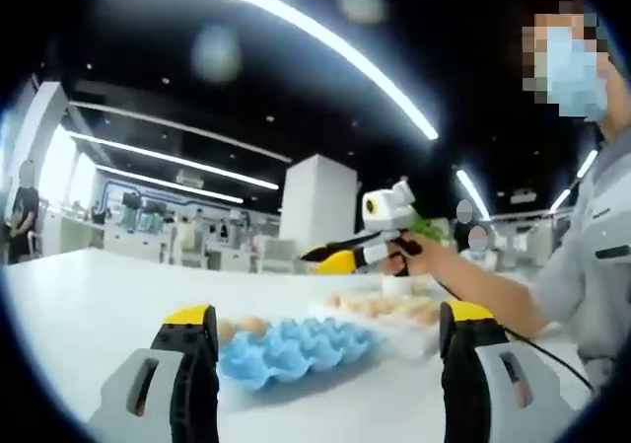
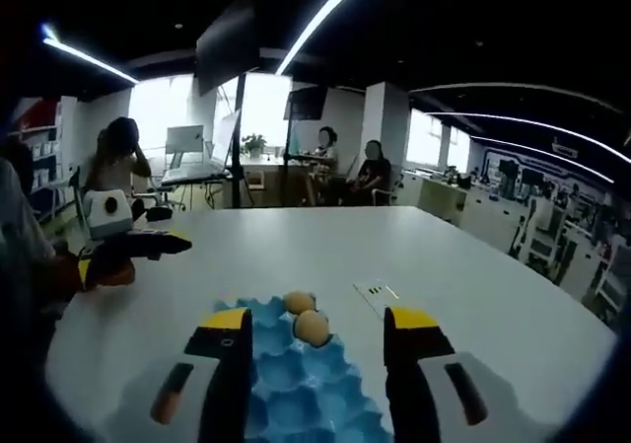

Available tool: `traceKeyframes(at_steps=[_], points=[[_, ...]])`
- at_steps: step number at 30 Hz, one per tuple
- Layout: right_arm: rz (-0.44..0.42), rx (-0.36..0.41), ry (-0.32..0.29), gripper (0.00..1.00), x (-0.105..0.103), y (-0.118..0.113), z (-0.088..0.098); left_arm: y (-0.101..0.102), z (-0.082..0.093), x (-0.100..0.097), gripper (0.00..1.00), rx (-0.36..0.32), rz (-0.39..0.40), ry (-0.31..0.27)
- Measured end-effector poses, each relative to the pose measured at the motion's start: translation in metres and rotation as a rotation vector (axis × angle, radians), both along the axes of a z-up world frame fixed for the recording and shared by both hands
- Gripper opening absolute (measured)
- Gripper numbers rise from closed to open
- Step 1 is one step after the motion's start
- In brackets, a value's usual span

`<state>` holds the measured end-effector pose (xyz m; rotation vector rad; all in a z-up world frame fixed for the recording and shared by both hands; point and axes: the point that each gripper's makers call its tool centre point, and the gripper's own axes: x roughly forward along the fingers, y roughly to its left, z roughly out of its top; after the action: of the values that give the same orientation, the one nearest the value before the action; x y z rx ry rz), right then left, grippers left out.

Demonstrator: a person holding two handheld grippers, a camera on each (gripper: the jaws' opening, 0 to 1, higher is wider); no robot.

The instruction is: Pick up the eggs on the table and place them into the egg tray on the table

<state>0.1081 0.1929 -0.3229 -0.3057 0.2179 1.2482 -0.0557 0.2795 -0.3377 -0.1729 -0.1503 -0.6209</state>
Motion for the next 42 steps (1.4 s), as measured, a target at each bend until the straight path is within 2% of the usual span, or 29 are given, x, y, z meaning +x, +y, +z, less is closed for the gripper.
traceKeyframes(at_steps=[8, 10, 17, 20, 25, 28, 29, 32, 38, 42], points=[[-0.067, -0.024, 0.018, 0.56, 0.017, -0.028, -0.002, 0.001, -0.005, 0.002, 0.95, 0.003, 0.005, 0.016], [-0.091, -0.072, 0.002, 0.54, 0.022, -0.038, -0.008, -0.001, -0.005, 0.001, 0.96, -0.001, -0.002, 0.018], [-0.114, -0.234, 0.028, 0.53, 0.023, -0.06, -0.032, -0.004, -0.006, 0.001, 0.98, 0.005, -0.008, 0.014], [-0.124, -0.257, -0.007, 0.5, 0.025, -0.064, -0.032, -0.003, -0.007, 0.002, 0.99, 0.005, -0.004, 0.021], [-0.137, -0.336, 0.046, 0.52, 0.017, -0.077, -0.044, -0.005, -0.008, 0.002, 1.0, 0.025, -0.001, 0.02], [-0.139, -0.339, 0.05, 0.53, 0.017, -0.077, -0.045, -0.005, -0.008, 0.002, 1.0, 0.027, -0.003, 0.019], [-0.152, -0.389, 0.1, 0.52, 0.013, -0.083, -0.057, -0.005, -0.009, 0.002, 1.0, 0.028, -0.003, 0.021], [-0.161, -0.401, 0.151, 0.5, 0.015, -0.088, -0.061, -0.005, -0.009, 0.002, 0.99, 0.03, -0.003, 0.023], [-0.203, -0.424, 0.222, 0.46, 0.013, -0.099, -0.068, -0.005, -0.01, 0.002, 0.99, 0.037, -0.003, 0.022], [-0.266, -0.459, 0.262, 0.44, 0.011, -0.113, -0.076, -0.005, -0.011, 0.002, 0.99, 0.04, -0.003, 0.03]])
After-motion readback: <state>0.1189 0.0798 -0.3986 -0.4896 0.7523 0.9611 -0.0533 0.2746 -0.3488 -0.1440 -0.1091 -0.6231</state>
